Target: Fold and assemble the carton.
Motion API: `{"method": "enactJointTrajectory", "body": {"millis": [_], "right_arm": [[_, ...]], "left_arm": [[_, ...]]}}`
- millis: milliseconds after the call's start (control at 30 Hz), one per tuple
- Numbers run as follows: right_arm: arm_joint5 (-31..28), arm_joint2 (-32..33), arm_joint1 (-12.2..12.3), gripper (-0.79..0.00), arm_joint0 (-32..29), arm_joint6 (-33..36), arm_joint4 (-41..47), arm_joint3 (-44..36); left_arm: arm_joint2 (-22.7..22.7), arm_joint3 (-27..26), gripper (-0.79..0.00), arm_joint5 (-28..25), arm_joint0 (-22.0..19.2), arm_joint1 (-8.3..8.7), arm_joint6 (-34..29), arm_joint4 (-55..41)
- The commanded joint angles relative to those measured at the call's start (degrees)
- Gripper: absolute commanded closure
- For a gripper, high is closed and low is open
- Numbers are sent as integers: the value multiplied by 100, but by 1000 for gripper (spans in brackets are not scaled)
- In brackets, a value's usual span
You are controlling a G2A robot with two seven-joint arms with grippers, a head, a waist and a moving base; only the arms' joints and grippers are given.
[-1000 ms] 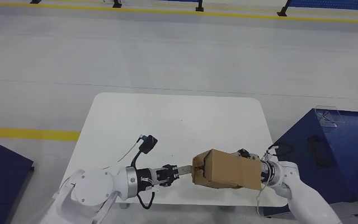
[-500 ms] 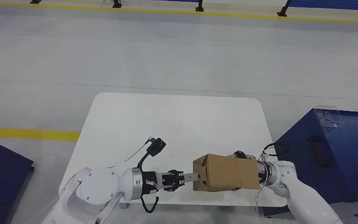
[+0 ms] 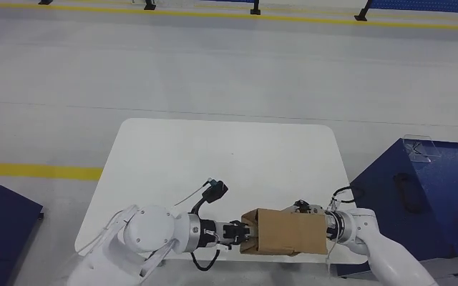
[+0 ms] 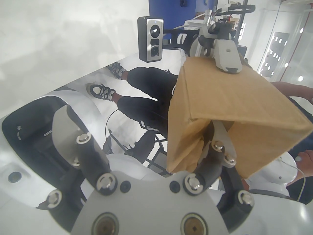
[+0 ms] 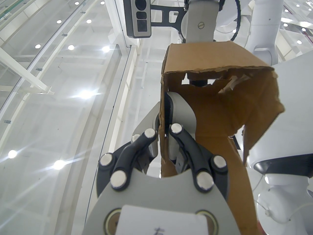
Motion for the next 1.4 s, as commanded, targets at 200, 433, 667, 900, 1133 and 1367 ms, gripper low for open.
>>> {"method": "enactJointTrajectory", "body": {"millis": [200, 433, 667, 900, 1133, 1367], "right_arm": [[27, -21, 66, 0, 19, -27, 151, 153], [27, -21, 66, 0, 19, -27, 151, 153], [-100, -26, 60, 0, 11, -247, 62, 135], [-1014, 24, 17, 0, 97, -3484, 1740, 185], [-3756, 186, 61, 0, 500, -8539, 4495, -1034], [-6266, 170, 70, 0, 928, -11293, 4358, -1603]], "left_arm": [[-526, -370, -785, -30, 257, 90, 144, -257], [-1843, -1046, -785, -539, 1149, 286, 229, -647], [-1953, -1082, -785, -643, 1265, 293, 301, -723], [-1953, -1082, -785, -643, 1265, 293, 301, -723], [-1953, -1082, -785, -643, 1265, 293, 301, -723], [-1953, -1082, -785, -643, 1265, 293, 301, -723]]}}
